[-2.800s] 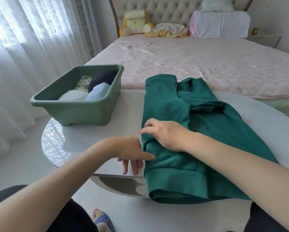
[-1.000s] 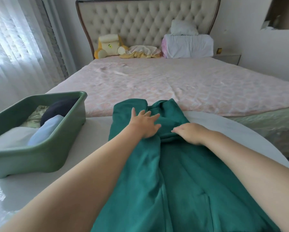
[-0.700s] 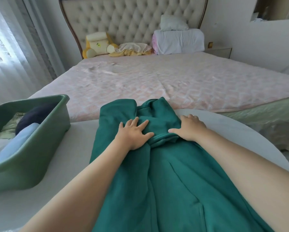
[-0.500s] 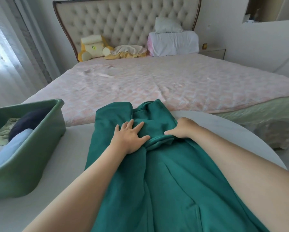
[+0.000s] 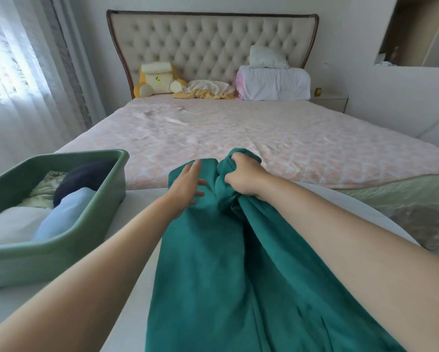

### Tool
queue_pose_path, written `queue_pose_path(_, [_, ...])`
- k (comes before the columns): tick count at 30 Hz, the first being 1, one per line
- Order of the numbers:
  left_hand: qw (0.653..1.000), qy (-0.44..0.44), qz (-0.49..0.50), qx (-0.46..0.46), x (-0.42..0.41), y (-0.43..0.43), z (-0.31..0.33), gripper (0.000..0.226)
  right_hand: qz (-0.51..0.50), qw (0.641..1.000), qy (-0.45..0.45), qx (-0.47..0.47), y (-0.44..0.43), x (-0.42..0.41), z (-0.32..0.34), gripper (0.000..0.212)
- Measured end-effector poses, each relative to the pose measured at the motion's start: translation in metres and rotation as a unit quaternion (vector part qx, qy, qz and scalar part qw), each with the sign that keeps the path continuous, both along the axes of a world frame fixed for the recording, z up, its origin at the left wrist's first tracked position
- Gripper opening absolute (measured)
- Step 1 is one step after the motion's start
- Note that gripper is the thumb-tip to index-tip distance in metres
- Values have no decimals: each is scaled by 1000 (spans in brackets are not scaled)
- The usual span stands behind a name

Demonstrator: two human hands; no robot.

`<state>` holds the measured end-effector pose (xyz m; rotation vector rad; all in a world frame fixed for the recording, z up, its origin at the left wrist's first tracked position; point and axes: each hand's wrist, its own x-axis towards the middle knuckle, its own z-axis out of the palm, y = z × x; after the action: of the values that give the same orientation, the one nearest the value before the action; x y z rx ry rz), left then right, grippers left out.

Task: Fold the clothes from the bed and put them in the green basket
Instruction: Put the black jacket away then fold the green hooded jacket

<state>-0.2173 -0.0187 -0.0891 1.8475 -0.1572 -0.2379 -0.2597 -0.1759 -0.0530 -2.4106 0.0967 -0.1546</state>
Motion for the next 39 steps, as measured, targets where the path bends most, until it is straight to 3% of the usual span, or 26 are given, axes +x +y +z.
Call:
queue_pose_path(2, [998, -46, 45, -11, 2, 18, 5, 42, 90, 989, 57, 105, 36, 2, 9, 13])
queue_pose_path(4, [993, -84, 78, 1, 4, 36, -2, 47, 184, 951, 178, 176, 61, 3, 7, 21])
queue_pose_path(6, [996, -68, 66, -4, 6, 52, -17, 53, 222, 941, 216, 133, 71, 13, -7, 35])
queue_pose_path(8, [998, -51, 42, 13, 8, 61, -29, 63, 173, 973, 138, 60, 72, 23, -23, 43])
queue_pose_path(10, [997, -61, 36, 18, 12, 65, -36, 70, 87, 996, 12, 10, 71, 31, -36, 32])
queue_pose_path(12, [995, -89, 21, 40, 18, 64, -40, 77, 24, 995, -84, -38, 66, 38, -46, 18])
queue_pose_path(15, [992, -95, -2, 84, 28, 55, -43, 68, -76, 984, -97, -125, 57, 51, -59, 64])
queue_pose_path(17, [993, -75, 2, 88, 36, 48, -42, 54, -117, 992, -31, -47, 55, 55, -61, 90])
queue_pose_path(20, [988, -89, -7, 129, 44, 40, -43, 38, -118, 982, 37, 144, 55, 63, -65, 79])
queue_pose_path(23, [972, -125, -19, 199, 47, 32, -44, 21, -146, 969, 41, 197, 45, 71, -67, 81])
queue_pose_path(27, [963, -119, -43, 238, 41, 8, -44, 42, -81, 948, 71, 299, 30, 60, -60, 81])
queue_pose_path(30, [955, -137, 5, 263, 32, -3, -47, 34, -33, 941, 57, 333, 19, 50, -57, 75])
queue_pose_path(32, [968, -130, 16, 216, 29, -2, -45, 37, -29, 960, 20, 279, 12, 49, -60, 68])
queue_pose_path(34, [986, -118, -2, 113, 29, 5, -34, 33, -28, 988, -31, 147, 6, 48, -61, 68])
queue_pose_path(37, [996, -87, -3, -16, 24, 25, -3, 31, -15, 995, -95, 28, 3, 46, -55, 56])
queue_pose_path(39, [995, -75, 37, -44, 21, 42, 10, 34, -12, 995, -99, -7, 6, 51, -52, 53])
